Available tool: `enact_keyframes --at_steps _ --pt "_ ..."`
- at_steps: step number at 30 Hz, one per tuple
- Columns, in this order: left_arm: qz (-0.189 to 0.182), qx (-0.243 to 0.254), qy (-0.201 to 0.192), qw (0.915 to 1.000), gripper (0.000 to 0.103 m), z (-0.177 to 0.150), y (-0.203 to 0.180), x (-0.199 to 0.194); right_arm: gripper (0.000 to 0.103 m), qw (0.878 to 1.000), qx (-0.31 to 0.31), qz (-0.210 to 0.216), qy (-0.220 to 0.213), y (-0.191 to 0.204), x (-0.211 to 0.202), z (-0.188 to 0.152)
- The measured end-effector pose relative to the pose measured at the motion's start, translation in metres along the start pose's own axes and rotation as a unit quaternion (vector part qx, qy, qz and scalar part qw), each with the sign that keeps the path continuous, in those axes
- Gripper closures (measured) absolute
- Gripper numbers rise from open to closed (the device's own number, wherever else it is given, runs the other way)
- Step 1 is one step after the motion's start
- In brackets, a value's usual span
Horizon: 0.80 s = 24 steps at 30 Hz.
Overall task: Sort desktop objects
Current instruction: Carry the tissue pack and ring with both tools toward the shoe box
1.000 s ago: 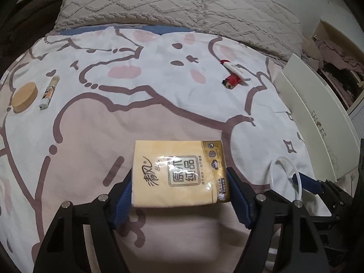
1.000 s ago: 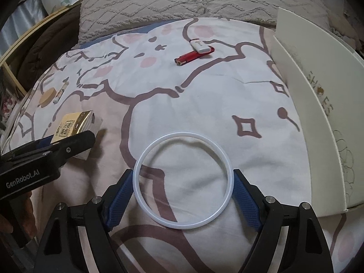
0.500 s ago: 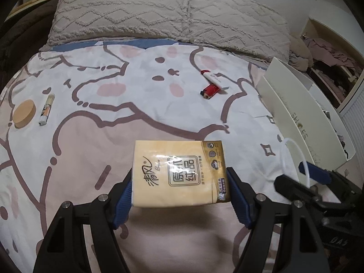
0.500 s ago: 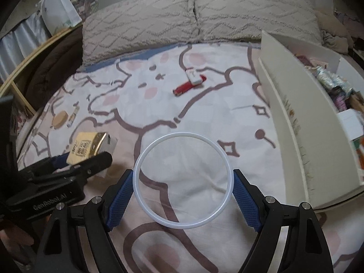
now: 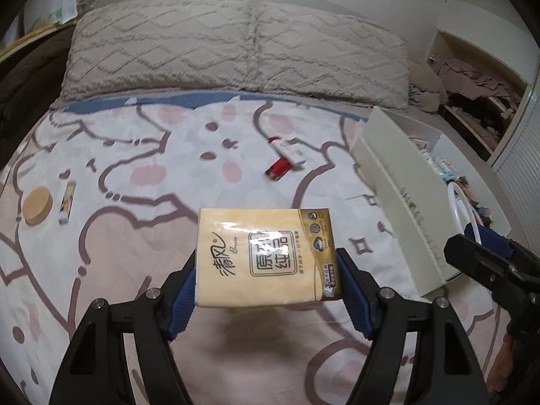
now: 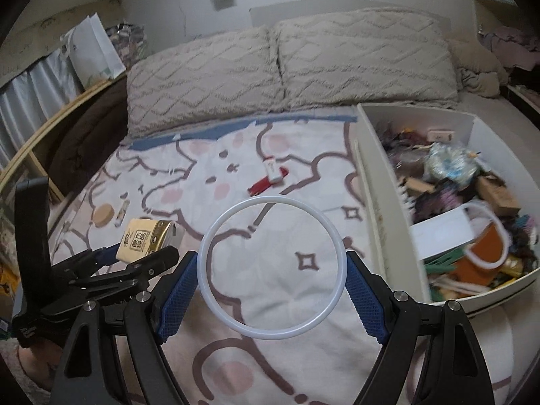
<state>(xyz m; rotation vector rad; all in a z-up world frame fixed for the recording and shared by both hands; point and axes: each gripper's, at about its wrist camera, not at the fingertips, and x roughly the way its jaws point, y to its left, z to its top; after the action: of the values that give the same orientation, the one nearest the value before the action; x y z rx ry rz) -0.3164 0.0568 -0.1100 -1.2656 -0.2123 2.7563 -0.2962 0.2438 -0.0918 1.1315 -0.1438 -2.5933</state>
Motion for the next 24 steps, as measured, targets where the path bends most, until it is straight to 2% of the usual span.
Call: enact_keyframes --at_steps 10,18,24 --pt "-0.053 0.048 -0.030 0.9970 0.029 0.026 -0.049 0.002 0.019 0.999 0.026 -0.027 -0.036 -0.051 -0.029 0.016" --pt "-0.107 0.091 -0.044 0.9890 0.029 0.047 -0.099 0.014 0.019 0.995 0.044 -0.062 -0.057 -0.100 -0.046 0.029" --pt "-0.131 0.106 -0.054 0.9842 0.029 0.062 -0.129 0.023 0.019 0.993 0.046 -0.084 -0.071 -0.129 -0.052 0.041"
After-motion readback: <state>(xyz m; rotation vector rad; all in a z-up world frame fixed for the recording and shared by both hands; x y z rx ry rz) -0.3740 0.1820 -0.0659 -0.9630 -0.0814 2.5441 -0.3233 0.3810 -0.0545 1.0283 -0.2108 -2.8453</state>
